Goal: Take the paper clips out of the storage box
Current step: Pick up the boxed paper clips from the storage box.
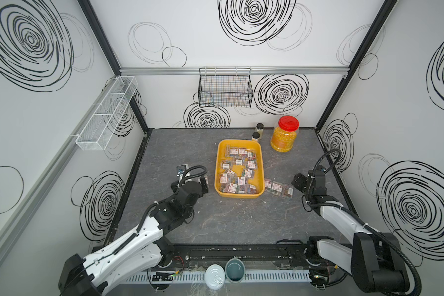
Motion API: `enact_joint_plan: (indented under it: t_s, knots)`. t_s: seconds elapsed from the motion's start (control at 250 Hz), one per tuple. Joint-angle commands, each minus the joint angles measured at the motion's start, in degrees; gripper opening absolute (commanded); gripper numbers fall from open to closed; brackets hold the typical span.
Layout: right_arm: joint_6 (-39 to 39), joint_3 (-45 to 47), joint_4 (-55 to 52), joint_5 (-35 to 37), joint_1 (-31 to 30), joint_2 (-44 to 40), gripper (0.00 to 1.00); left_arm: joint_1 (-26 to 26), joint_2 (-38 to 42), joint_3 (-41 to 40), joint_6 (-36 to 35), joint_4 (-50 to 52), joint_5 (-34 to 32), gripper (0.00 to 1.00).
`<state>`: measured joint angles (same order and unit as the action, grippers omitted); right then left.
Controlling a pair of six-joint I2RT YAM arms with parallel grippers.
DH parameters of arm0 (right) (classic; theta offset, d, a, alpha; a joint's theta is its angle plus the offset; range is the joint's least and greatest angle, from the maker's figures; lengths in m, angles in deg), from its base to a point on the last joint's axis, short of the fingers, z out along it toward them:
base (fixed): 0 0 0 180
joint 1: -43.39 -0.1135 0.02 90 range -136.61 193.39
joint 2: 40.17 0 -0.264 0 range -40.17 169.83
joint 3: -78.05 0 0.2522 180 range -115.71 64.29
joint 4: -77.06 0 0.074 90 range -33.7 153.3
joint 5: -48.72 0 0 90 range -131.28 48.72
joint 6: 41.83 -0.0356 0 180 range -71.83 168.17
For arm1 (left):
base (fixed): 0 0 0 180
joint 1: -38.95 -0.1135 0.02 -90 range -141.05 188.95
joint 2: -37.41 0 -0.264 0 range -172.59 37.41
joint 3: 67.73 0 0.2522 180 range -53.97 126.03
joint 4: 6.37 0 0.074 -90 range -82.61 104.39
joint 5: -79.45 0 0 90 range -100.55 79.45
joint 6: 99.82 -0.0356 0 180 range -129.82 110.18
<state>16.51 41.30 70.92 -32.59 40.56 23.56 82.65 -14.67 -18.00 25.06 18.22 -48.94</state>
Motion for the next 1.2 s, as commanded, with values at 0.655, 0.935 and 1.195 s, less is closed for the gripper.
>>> enact_joint_plan:
  t_s: [0.655, 0.935, 1.195]
  knots:
    - [2.43, 0.76, 3.54, 8.91, -8.75, -1.91, 0.78, -3.71, -58.34, 51.38, -4.56, 11.53, 5.77, 0.76]
    - [2.71, -0.22, 3.08, 10.13, -9.84, -0.47, 0.83, -6.53, -64.91, 57.06, -9.09, 12.18, 6.78, 0.75]
    - [2.74, -0.35, 3.15, 11.12, -10.52, -0.27, 0.83, -8.90, -71.19, 62.94, -13.07, 11.79, 9.18, 0.74]
